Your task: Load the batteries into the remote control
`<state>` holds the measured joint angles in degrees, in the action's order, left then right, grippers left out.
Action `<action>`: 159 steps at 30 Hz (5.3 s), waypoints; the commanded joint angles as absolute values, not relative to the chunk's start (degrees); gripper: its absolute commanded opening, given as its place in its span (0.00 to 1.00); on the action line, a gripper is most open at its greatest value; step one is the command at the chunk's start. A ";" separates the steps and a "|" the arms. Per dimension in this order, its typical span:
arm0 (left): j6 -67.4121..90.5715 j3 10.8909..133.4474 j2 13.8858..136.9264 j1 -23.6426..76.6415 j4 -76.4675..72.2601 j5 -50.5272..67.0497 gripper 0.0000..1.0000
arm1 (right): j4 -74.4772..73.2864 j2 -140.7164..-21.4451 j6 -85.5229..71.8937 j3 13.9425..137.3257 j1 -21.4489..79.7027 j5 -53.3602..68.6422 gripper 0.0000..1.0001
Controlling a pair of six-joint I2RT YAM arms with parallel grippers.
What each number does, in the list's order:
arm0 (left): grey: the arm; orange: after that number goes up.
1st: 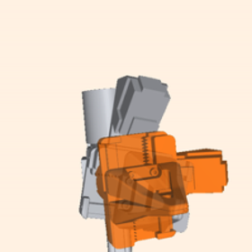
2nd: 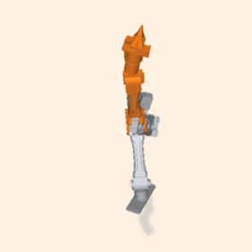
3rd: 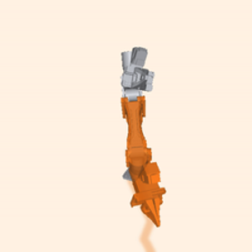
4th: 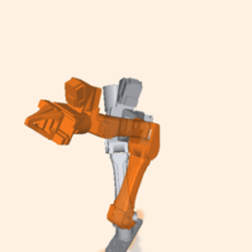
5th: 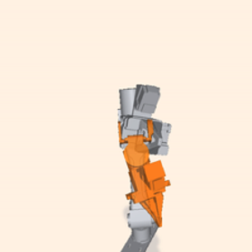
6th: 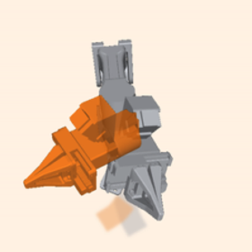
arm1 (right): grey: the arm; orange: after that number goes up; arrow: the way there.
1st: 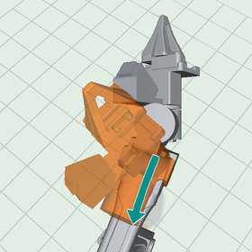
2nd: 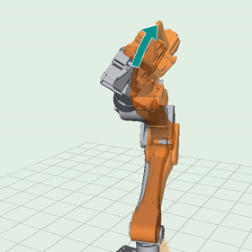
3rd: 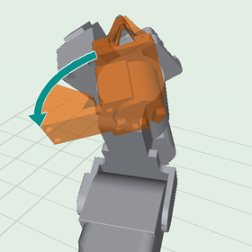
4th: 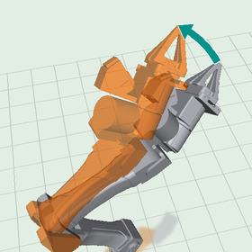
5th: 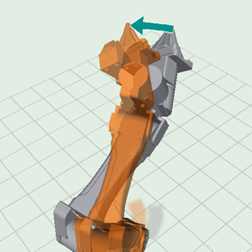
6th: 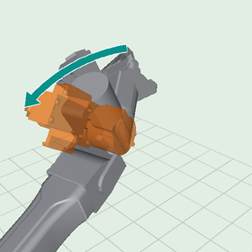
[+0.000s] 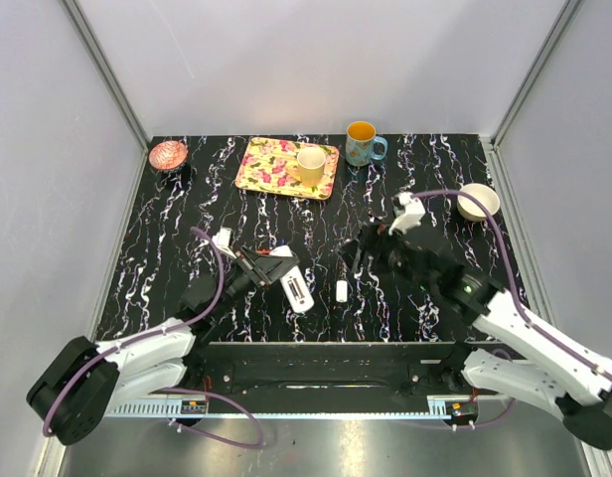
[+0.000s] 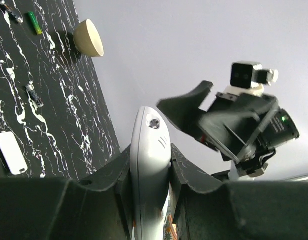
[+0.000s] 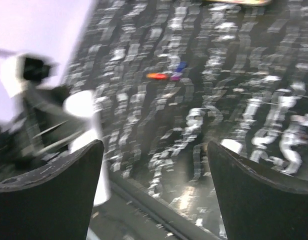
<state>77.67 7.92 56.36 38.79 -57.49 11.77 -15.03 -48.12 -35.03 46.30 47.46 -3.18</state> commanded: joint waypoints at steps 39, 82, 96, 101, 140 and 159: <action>76.55 7.56 45.97 27.95 -42.54 23.90 0.00 | -17.05 -109.51 -17.32 76.46 14.15 -15.65 0.58; 78.05 4.83 44.82 26.63 -48.51 25.84 0.00 | -19.95 -118.48 -13.18 85.61 12.83 -12.04 0.38; 78.66 4.13 45.53 26.63 -49.92 25.84 0.00 | -19.78 -116.55 -12.30 83.67 12.74 -11.25 0.34; 79.45 3.78 46.23 26.63 -51.42 25.93 0.00 | -19.60 -115.49 -12.13 82.97 12.74 -11.69 0.14; 79.37 5.01 49.13 26.63 -52.64 27.25 0.00 | -20.39 -115.84 -10.98 84.82 12.74 -10.63 0.00; 79.63 4.31 49.48 26.63 -53.70 27.33 0.00 | -21.62 -115.22 -9.67 84.90 12.66 -8.26 0.11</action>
<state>79.15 3.99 49.67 26.89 -48.21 26.52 -21.34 -116.31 -10.15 82.94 12.95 -8.73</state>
